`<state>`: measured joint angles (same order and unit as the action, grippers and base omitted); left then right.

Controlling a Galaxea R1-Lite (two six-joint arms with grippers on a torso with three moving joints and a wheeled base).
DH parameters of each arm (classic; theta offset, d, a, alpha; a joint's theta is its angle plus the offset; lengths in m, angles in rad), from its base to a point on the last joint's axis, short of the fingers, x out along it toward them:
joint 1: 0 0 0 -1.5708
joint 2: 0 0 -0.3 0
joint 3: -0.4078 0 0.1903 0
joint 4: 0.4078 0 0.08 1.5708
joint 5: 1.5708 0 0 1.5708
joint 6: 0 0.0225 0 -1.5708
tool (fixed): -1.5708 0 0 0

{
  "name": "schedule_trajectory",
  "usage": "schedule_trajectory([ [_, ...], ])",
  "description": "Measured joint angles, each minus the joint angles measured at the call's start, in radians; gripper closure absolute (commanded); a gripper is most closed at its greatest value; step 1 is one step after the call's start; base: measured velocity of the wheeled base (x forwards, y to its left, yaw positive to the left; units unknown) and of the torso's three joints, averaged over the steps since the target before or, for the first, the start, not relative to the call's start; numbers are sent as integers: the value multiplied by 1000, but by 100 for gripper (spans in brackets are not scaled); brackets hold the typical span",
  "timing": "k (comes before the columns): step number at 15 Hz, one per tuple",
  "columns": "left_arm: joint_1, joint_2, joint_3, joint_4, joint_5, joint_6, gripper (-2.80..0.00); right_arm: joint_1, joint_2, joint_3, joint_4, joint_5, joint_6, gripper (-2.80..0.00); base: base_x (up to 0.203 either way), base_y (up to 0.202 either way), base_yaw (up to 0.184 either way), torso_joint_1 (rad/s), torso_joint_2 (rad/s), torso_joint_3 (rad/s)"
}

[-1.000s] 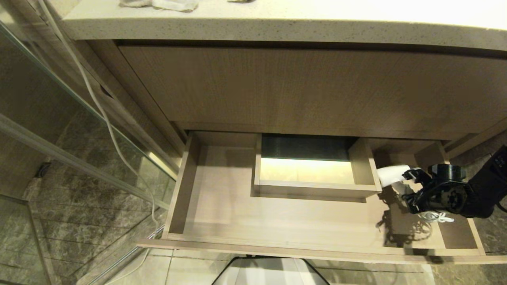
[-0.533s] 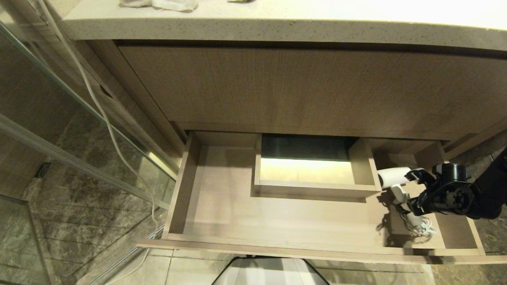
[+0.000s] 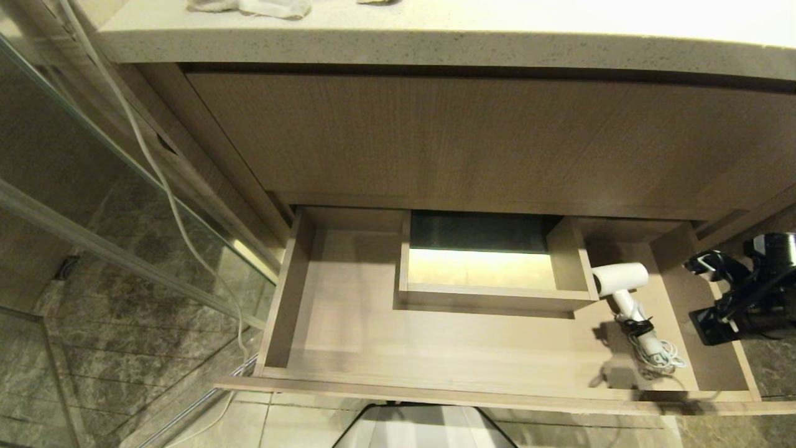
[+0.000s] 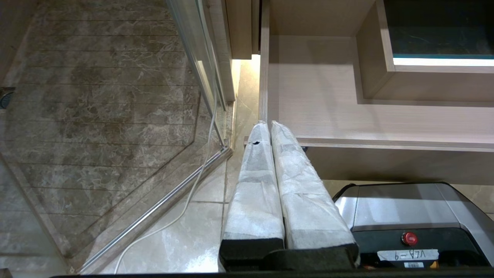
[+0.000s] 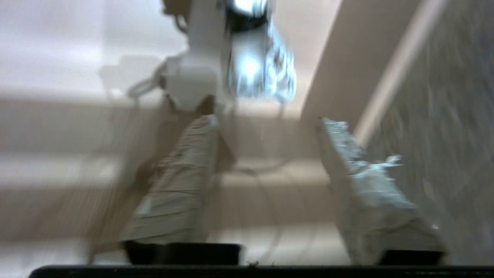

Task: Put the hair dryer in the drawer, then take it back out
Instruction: Put it into the drawer, then close the drawer

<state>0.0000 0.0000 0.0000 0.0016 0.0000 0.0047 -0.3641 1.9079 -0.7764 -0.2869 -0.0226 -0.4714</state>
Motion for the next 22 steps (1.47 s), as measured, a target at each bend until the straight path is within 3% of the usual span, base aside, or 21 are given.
schedule_trajectory([
  [5, 0, 0, 0, 0, 0, 0, 0, -12, -209, 289, 142, -98, -21, 0, 0, 0, 0, 0, 0, 0],
  [8, 0, 0, 0, 0, 0, 0, 0, -13, -218, 345, 218, -134, -23, 0, 0, 0, 0, 0, 0, 0],
  [13, 0, 0, 0, 0, 0, 0, 0, -13, -106, 333, 184, -138, -26, 0, 0, 0, 0, 0, 0, 0],
  [18, 0, 0, 0, 0, 0, 0, 0, -13, 126, 250, 63, -128, -22, 0, 0, 0, 0, 0, 0, 0],
  [22, 0, 0, 0, 0, 0, 0, 0, -23, 205, 187, 5, -121, -15, 0, 0, 0, 0, 0, 0, 0],
])
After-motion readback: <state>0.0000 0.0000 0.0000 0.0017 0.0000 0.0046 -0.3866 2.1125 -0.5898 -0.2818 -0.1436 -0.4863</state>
